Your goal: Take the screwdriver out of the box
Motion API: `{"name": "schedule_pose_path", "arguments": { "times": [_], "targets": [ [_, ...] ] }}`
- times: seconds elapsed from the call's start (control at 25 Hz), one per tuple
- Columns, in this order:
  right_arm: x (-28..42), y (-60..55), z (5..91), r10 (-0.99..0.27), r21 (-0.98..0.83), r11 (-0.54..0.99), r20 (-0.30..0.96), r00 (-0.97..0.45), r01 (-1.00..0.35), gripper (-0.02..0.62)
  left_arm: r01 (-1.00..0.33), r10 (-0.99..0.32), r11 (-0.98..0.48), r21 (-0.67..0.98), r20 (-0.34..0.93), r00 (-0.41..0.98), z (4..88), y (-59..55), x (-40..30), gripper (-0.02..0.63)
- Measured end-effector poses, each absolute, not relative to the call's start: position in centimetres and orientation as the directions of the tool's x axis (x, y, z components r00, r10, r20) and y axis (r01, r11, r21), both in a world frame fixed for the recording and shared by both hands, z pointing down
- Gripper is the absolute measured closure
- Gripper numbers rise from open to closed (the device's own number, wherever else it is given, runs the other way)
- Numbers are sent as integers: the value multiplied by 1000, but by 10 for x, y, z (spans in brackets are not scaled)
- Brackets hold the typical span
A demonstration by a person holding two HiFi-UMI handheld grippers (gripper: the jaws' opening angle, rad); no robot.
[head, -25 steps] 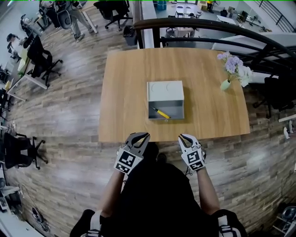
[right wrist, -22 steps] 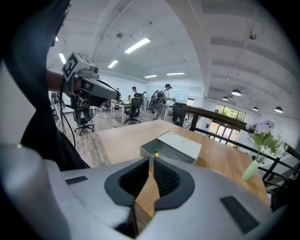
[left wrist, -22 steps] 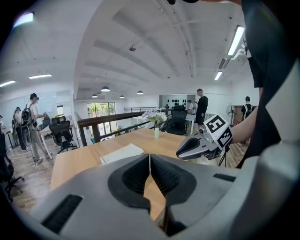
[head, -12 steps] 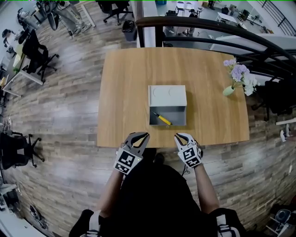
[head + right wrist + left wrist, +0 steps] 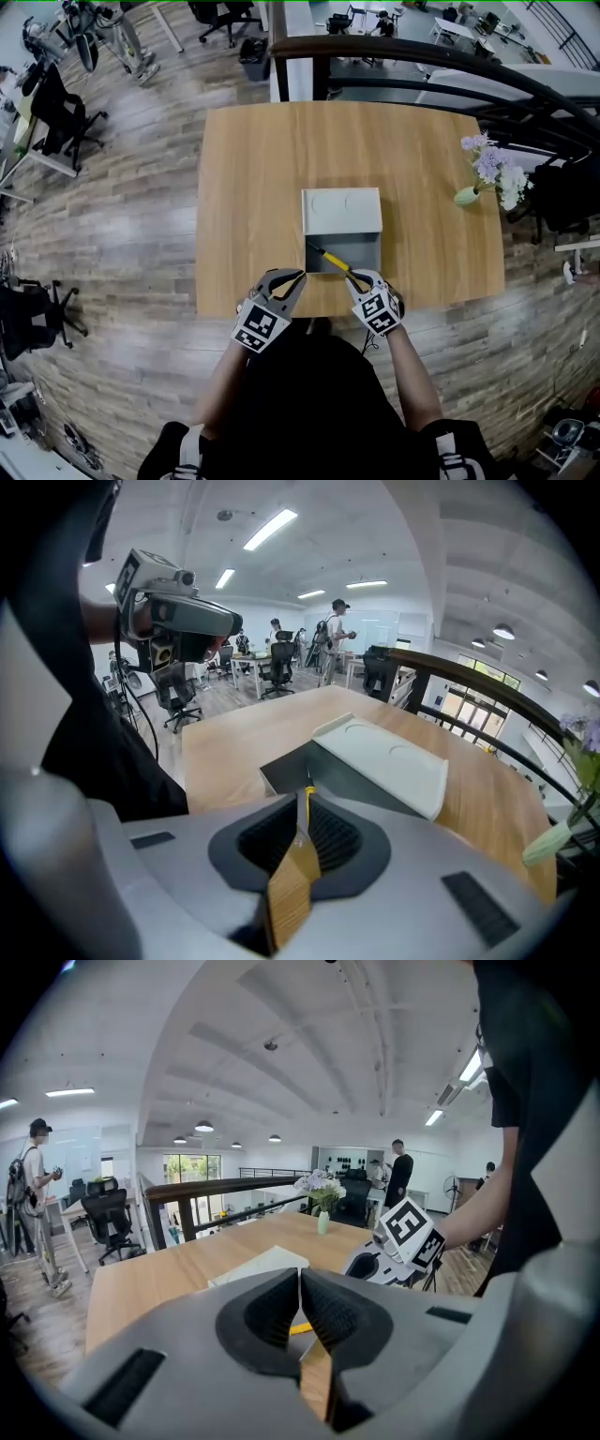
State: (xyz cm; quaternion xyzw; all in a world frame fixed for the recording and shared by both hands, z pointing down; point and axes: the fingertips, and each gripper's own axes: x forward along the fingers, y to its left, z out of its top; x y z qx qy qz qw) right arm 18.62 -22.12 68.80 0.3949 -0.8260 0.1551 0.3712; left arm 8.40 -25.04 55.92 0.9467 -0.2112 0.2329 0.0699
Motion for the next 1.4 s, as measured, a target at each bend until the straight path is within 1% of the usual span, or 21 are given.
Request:
{"name": "schedule_pose_path", "arguments": {
  "times": [0.4, 0.8, 0.92, 1.0, 1.4],
  "targets": [
    [170, -252, 728, -431, 25, 693, 815, -386, -721, 548, -424, -346, -903, 68, 470, 812, 570, -285, 78, 578],
    [159, -274, 768, -328, -29, 708, 871, -365, -706, 546, -424, -327, -900, 102, 484, 812, 579, -296, 65, 578],
    [158, -278, 780, -292, -50, 710, 886, -359, -702, 521, -426, -327, -899, 107, 484, 812, 580, -299, 63, 578],
    [157, -279, 785, -276, -54, 717, 894, -353, -695, 486, -429, -328, -897, 110, 486, 810, 583, -300, 61, 578],
    [156, -284, 804, -205, -84, 718, 923, -325, -691, 483, -426, -330, -900, 92, 493, 805, 584, -311, 63, 578]
  ]
}}
